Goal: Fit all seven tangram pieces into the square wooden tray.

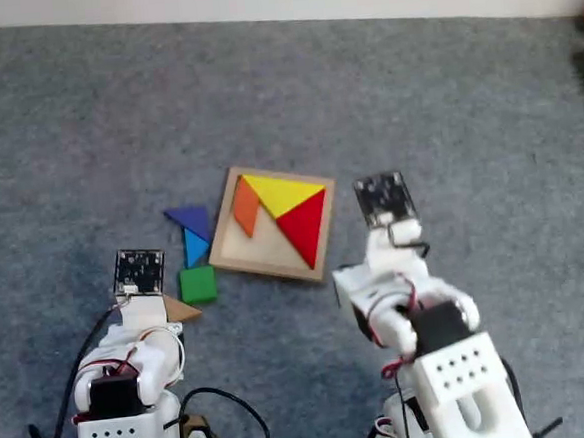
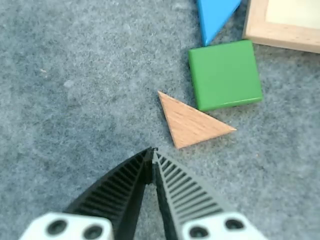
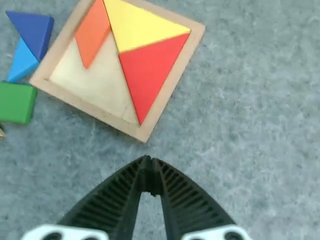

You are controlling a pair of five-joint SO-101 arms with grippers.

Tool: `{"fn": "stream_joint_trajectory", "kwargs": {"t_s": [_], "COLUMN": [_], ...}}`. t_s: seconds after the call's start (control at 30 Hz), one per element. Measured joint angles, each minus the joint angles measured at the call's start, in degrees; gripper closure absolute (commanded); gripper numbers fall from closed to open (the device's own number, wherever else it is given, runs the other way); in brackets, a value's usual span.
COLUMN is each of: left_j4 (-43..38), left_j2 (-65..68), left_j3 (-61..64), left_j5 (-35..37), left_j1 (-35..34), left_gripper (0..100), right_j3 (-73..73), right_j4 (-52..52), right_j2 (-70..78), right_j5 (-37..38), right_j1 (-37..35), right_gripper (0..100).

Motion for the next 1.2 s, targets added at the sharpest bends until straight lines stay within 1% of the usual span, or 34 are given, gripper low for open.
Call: {"fn": "stream_joint_trajectory", "kwargs": {"t_s": [0.33,0.47,0.6,0.67,0.83,0.97,1.1,1.2], "left_j4": [0.0,0.0,0.0,0.0,0.0,0.0,0.0,0.0], "left_j2": [0.0,0.0,0.0,0.0,0.0,0.0,0.0,0.0], "left_j3": [0.0,0.0,0.0,0.0,0.0,0.0,0.0,0.0], "left_j5": [0.0,0.0,0.0,0.0,0.0,0.0,0.0,0.0], "left_j1": [0.0,0.0,0.0,0.0,0.0,0.0,0.0,0.0], "left_gripper": [99,99,99,99,99,99,99,99], "right_j3": [14.59,19.6,25.58,26.73,27.25,30.95,31.21,31.21], "right_j4": [0.0,0.0,0.0,0.0,0.0,0.09,0.0,0.0], "right_j2": [-22.51,-31.74,-38.51,-39.03,-39.21,-39.3,-39.56,-39.47], "right_j5": [0.26,4.57,5.8,5.8,5.8,5.8,6.15,6.15], "right_j1": [0.0,0.0,0.09,0.44,4.66,5.1,5.54,7.74], "right_gripper": [99.4,99.4,99.4,99.4,99.4,99.4,99.4,99.4]}}
